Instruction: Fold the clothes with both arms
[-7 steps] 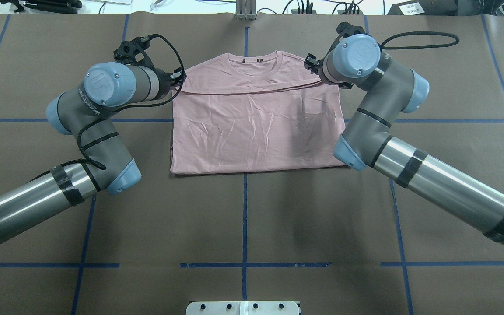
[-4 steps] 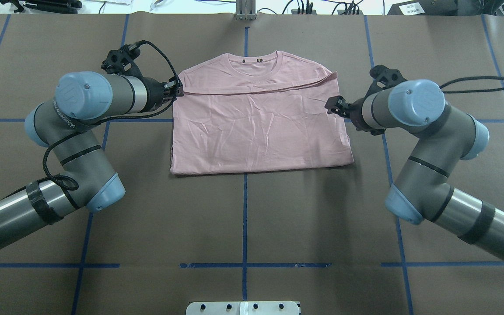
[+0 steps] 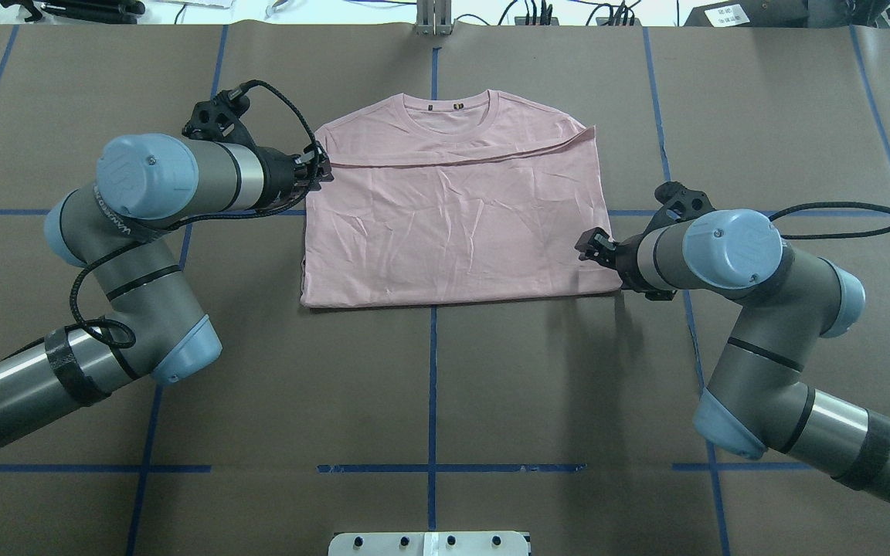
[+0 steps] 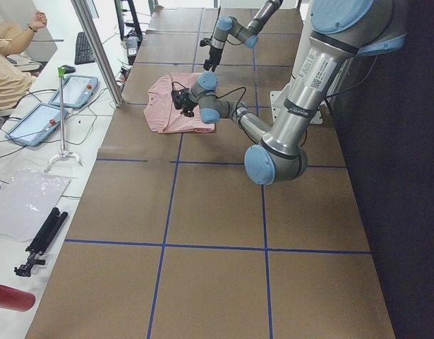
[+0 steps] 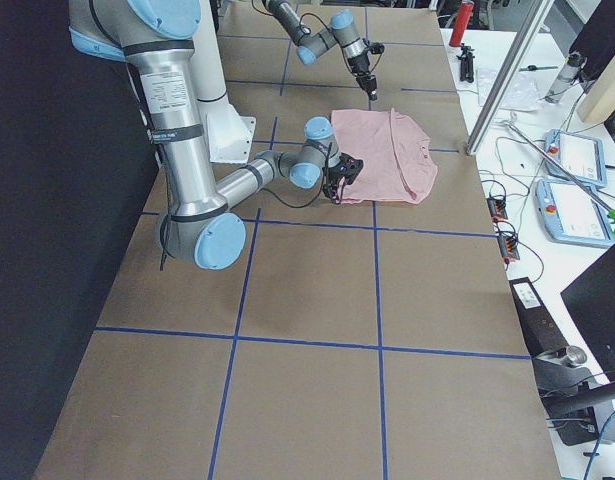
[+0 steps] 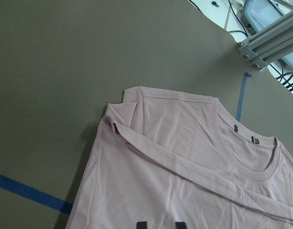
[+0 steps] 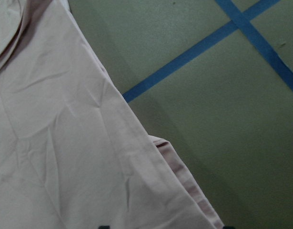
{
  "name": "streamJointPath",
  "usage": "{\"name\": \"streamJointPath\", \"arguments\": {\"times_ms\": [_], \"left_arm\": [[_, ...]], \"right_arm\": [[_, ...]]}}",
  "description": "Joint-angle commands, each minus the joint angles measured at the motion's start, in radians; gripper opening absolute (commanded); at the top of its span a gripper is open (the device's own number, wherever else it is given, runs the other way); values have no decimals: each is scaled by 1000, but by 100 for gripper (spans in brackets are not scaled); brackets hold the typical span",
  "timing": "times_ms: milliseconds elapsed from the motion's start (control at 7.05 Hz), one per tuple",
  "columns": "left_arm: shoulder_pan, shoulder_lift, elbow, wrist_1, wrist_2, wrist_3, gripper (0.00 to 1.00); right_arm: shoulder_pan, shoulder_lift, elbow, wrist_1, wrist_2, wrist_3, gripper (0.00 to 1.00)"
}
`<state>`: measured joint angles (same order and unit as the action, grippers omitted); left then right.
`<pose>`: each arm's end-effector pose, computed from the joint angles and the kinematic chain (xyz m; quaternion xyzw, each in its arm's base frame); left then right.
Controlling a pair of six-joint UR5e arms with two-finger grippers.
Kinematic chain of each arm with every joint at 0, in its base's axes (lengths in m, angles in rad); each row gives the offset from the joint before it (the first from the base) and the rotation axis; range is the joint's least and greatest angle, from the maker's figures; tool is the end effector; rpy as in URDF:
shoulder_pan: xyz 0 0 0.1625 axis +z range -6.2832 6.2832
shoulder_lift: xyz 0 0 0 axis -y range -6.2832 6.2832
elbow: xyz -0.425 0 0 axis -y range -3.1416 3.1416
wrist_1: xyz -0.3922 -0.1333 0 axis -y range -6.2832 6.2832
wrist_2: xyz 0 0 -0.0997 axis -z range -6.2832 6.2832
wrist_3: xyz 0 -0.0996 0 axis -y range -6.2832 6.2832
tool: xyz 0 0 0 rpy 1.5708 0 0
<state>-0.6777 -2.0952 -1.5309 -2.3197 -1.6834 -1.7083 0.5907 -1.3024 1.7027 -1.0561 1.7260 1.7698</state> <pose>0.4580 -0.5254 0.2864 0.1098 0.5687 -0.2930 0.7607 -0.4432 -0.4392 0.4004 0.0175 -0.4455 0.3125 0.8388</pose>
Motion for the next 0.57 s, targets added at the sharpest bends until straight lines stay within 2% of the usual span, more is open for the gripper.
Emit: {"name": "streamJointPath", "arguments": {"times_ms": [0,142,284,426], "left_arm": [[1,1,-5,0,-1,-5,32],[1,1,-3,0,-1,-5,32],[4,1,0,0,1,-5,32],[6,1,2,0,1,-5,32]], "right_arm": [[-8,-17,0,-2,0,2,77],[-6,-21,2,-2,0,2,76],[-8,-20,2,-4,0,2,70],[-8,-20,3,-4,1,3,34]]}}
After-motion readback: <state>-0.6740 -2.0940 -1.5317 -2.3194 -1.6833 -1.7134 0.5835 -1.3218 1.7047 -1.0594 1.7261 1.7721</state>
